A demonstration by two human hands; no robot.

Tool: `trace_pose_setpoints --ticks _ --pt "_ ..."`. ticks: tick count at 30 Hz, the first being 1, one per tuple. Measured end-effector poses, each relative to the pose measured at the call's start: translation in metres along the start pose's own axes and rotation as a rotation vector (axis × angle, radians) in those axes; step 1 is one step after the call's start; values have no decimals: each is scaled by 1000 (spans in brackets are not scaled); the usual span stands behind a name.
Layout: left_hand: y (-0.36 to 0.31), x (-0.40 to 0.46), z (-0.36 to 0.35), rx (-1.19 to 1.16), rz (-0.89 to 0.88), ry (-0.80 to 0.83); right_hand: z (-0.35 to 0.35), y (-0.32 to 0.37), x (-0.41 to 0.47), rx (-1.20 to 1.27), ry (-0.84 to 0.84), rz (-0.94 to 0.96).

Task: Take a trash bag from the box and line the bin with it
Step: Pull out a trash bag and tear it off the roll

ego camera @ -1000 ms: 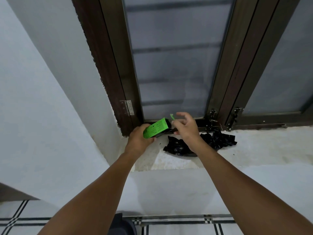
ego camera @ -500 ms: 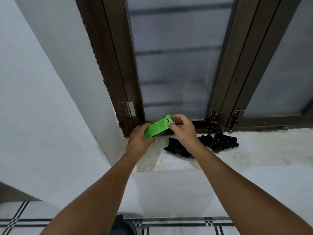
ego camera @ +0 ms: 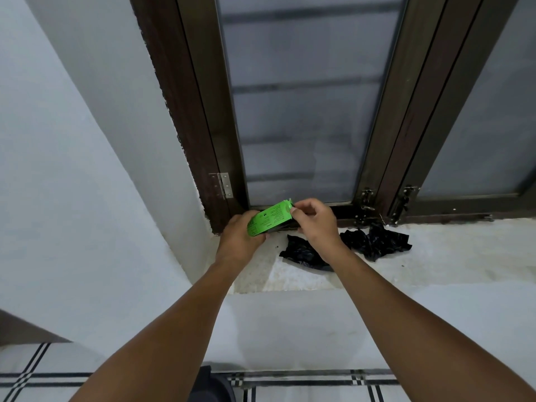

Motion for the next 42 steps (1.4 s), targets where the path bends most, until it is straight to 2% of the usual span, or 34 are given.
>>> trace_pose_setpoints --ticks 5,7,16,18,20,23,26,29,34,38,40,42 --pt "4 4 -2 55 -11 -12 -3 11 -10 -158 30 160" --pt "13 8 -3 104 21 -8 -5 10 -11 -244 96 181" --pt "32 15 -16 364 174 117 -18 -20 -25 -406 436 -54" --pt "37 13 -22 367 193 121 -14 -19 -29 -412 396 -38" --pt "41 10 -25 375 190 102 -4 -19 -30 -489 266 67" --pt "43 10 -26 404 170 82 15 -23 -29 -793 141 153" --pt "39 8 -23 541 171 38 24 -33 -30 -1086 239 9" --pt "26 0 -23 665 70 -79 29 -43 -35 -1201 320 -118" --pt "5 -13 -29 582 -111 -87 31 -53 -43 -1185 324 -119" --pt "-12 -25 -33 313 -285 -25 29 -41 -53 -963 166 35" --pt "-21 -31 -36 98 -246 40 25 -30 -60 -865 104 126" --pt "-29 -35 -41 -52 -105 167 22 -20 -72 -768 35 179"
Point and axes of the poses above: each hand's wrist, its own x-axis towards the middle knuckle, its own z-axis out of the back of the hand, y = z × x, the point moved 4 cm from there along x, towards the middle knuckle, and after that the axes turned 10 degrees about z, right-handed, at the moved point
